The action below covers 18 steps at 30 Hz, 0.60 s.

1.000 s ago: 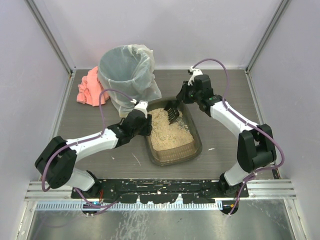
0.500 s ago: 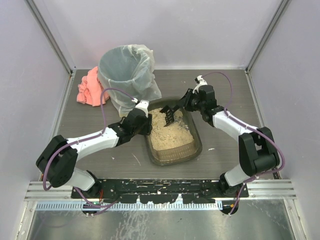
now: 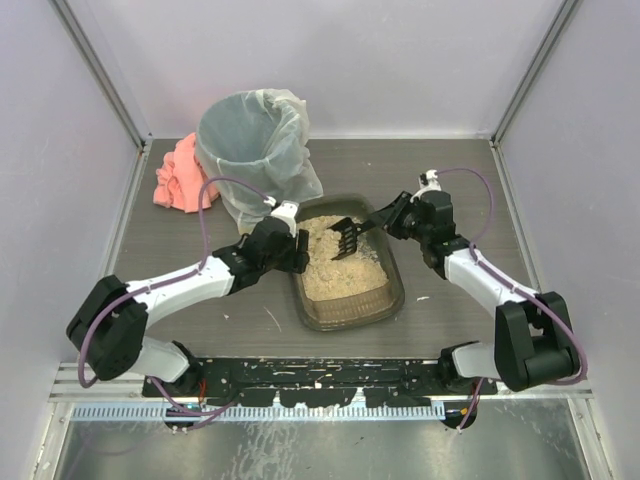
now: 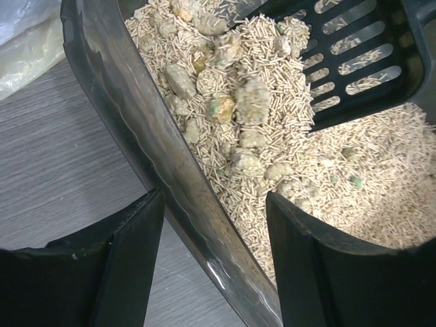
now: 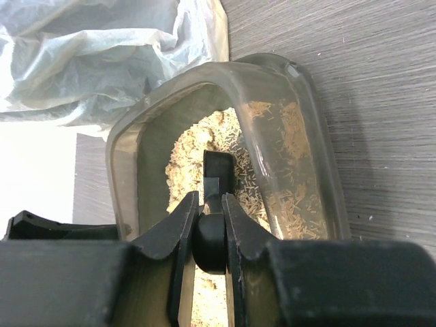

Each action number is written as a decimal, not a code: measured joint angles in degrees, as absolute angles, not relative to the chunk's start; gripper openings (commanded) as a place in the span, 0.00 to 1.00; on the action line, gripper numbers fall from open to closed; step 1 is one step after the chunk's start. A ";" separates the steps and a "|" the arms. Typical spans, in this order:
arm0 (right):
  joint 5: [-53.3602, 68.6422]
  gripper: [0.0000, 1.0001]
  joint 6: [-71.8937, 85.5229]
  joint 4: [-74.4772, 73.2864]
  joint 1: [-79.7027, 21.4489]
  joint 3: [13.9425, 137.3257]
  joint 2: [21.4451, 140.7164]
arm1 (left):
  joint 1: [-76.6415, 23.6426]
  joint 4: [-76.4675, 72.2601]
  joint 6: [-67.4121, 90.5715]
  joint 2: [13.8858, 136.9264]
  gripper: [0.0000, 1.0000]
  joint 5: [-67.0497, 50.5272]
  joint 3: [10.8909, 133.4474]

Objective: Clean the litter box

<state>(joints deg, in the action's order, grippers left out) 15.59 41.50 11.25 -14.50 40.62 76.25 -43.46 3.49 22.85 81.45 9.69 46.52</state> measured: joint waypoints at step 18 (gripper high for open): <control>24.47 0.01 52.03 17.52 -4.71 30.28 64.31 | -43.31 15.35 21.58 57.56 0.90 12.27 47.90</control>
<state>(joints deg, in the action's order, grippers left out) 24.47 52.03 17.52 -4.71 30.28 64.31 -43.31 15.35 21.58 57.56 12.27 47.90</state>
